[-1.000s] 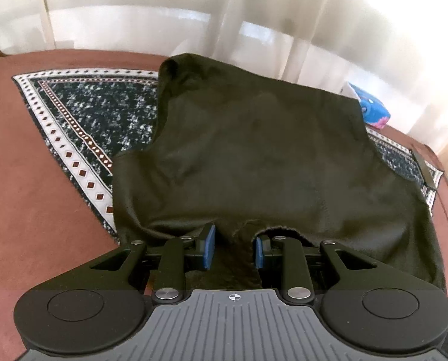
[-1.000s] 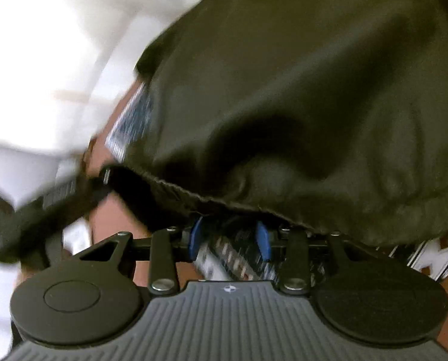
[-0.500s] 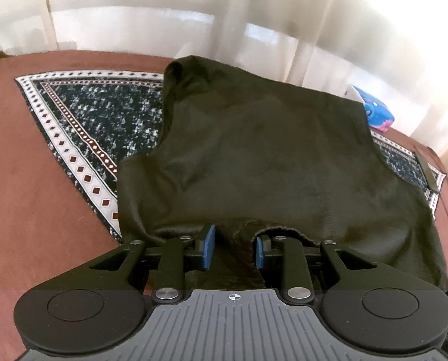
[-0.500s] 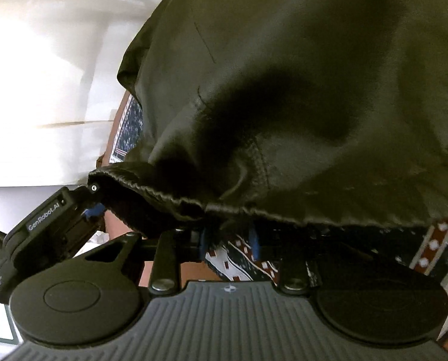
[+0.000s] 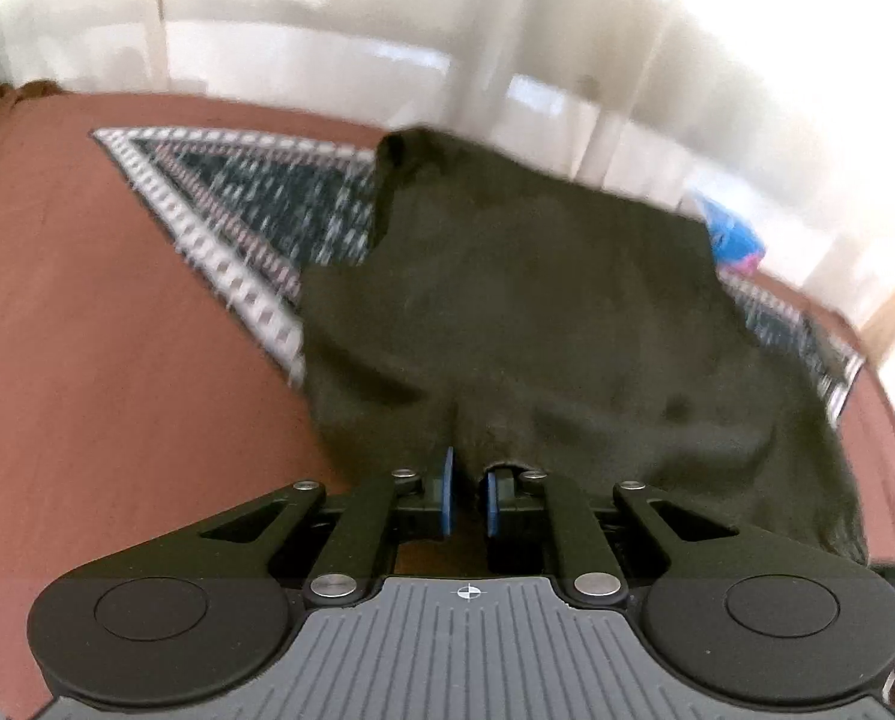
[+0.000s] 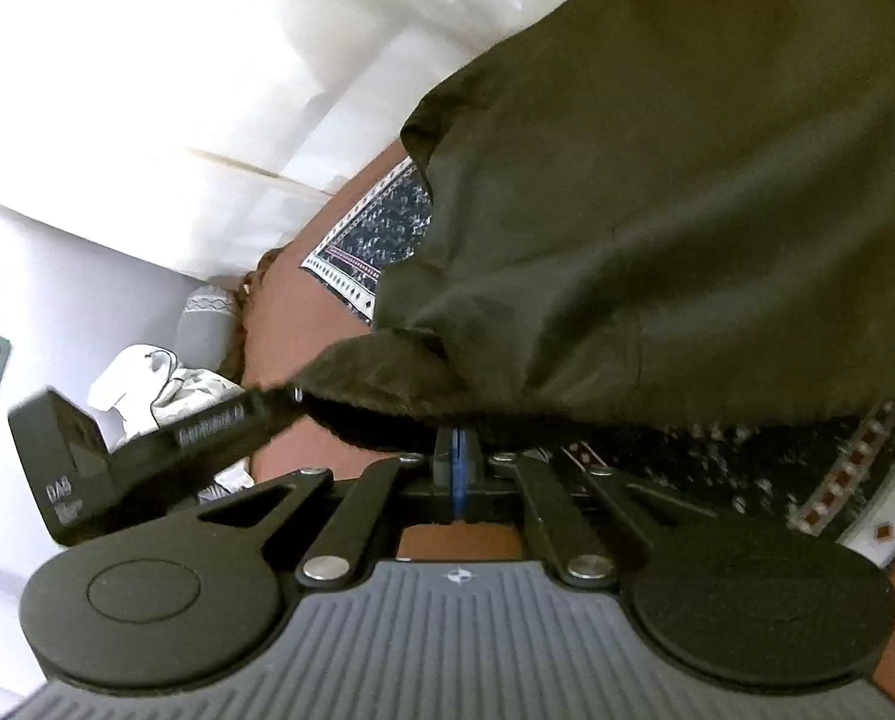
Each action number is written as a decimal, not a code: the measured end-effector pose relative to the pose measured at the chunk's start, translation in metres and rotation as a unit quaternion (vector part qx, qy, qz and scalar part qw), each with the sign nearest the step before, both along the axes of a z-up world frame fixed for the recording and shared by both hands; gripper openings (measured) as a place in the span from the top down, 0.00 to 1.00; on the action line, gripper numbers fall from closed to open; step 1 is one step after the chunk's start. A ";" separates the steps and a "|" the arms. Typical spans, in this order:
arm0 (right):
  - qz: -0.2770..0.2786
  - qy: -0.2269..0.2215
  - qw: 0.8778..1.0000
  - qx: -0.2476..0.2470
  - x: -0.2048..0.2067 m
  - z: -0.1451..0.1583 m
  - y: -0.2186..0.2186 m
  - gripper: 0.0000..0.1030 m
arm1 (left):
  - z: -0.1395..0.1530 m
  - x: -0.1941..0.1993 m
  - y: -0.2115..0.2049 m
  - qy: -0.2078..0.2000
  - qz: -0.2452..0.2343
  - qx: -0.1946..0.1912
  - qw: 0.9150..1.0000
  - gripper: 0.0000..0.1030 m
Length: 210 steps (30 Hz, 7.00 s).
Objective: Fold clothes
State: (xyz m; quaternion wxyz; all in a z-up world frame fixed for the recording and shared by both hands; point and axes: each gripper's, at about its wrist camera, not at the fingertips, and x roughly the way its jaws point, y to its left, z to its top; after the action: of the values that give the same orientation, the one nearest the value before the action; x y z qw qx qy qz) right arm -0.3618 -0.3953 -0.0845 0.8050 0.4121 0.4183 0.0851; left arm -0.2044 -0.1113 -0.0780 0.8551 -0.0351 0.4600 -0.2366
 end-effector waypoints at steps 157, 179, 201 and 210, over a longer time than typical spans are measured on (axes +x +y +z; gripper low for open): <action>-0.196 0.042 0.962 -0.186 -0.109 0.041 -0.135 0.66 | -0.047 -0.128 -0.269 0.127 -0.445 -0.013 0.886 0.38; -0.176 0.135 0.972 -0.075 -0.067 -0.055 -0.209 0.86 | -0.004 -0.062 -0.141 0.089 -0.217 -0.055 0.971 0.39; -0.010 -0.047 0.965 -0.259 0.136 0.046 -0.183 0.45 | 0.008 0.157 -0.077 -0.050 0.056 0.036 0.997 0.35; -0.030 0.016 0.947 -0.319 0.242 0.015 -0.181 0.45 | -0.040 0.251 -0.096 -0.024 0.021 0.048 0.998 0.35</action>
State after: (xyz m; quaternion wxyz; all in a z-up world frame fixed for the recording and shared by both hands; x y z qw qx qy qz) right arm -0.1195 -0.5760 -0.0693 0.8899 0.1469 0.4236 -0.0835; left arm 0.0462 -0.2075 -0.1176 0.8713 0.0022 0.4496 -0.1965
